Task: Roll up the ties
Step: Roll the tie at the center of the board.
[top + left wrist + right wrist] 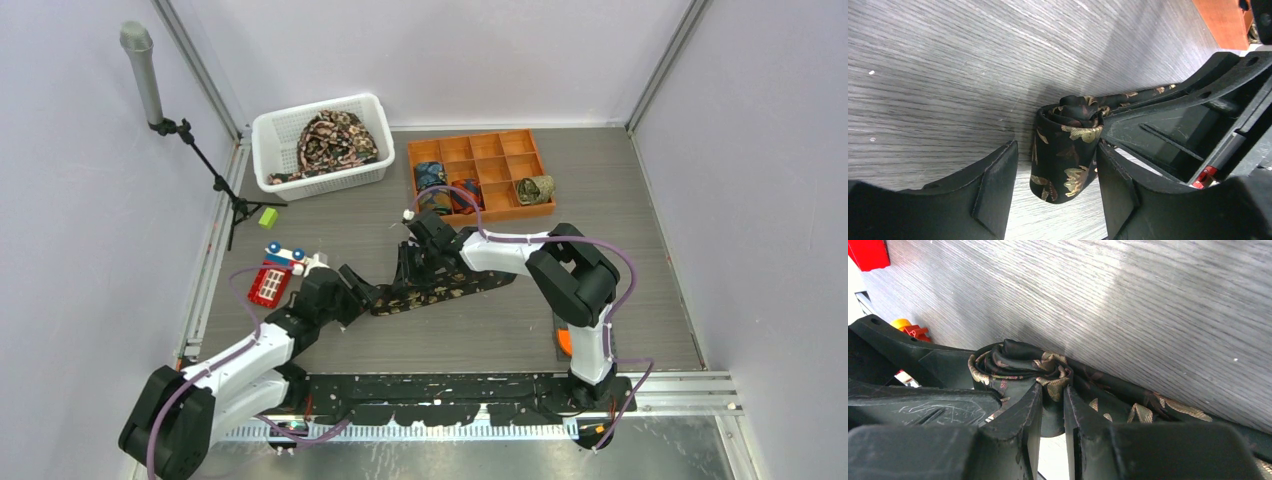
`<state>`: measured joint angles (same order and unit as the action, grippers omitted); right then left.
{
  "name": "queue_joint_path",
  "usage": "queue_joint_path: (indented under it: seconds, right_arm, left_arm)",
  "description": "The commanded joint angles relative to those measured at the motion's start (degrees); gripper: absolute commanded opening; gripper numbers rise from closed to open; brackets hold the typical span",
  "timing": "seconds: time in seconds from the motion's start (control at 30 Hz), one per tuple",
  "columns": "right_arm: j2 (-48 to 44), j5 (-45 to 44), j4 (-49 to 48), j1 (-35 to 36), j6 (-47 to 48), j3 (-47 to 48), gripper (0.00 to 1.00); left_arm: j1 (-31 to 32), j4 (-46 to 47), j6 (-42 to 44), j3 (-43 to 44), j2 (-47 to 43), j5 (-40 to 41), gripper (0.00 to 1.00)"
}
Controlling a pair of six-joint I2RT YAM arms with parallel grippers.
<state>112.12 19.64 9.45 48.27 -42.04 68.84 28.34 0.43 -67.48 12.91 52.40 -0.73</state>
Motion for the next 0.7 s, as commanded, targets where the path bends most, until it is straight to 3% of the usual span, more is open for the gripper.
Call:
queue_joint_path:
  seconds: [0.0, 0.5, 0.67]
  right_arm:
    - [-0.59, -2.01, 3.34, 0.5, 1.26, -1.63, 0.26]
    - [-0.7, -2.06, 3.33, 0.47, 1.43, -1.85, 0.25]
    - [-0.58, -2.07, 3.29, 0.48, 1.44, -1.95, 0.25]
  left_arm:
    - [-0.64, 3.98, -0.81, -0.48, 2.26, -0.57, 0.59]
    - [-0.83, 10.29, -0.76, -1.77, 9.9, -1.06, 0.54]
    - [-0.83, 11.16, -0.49, -2.31, 10.79, -0.7, 0.45]
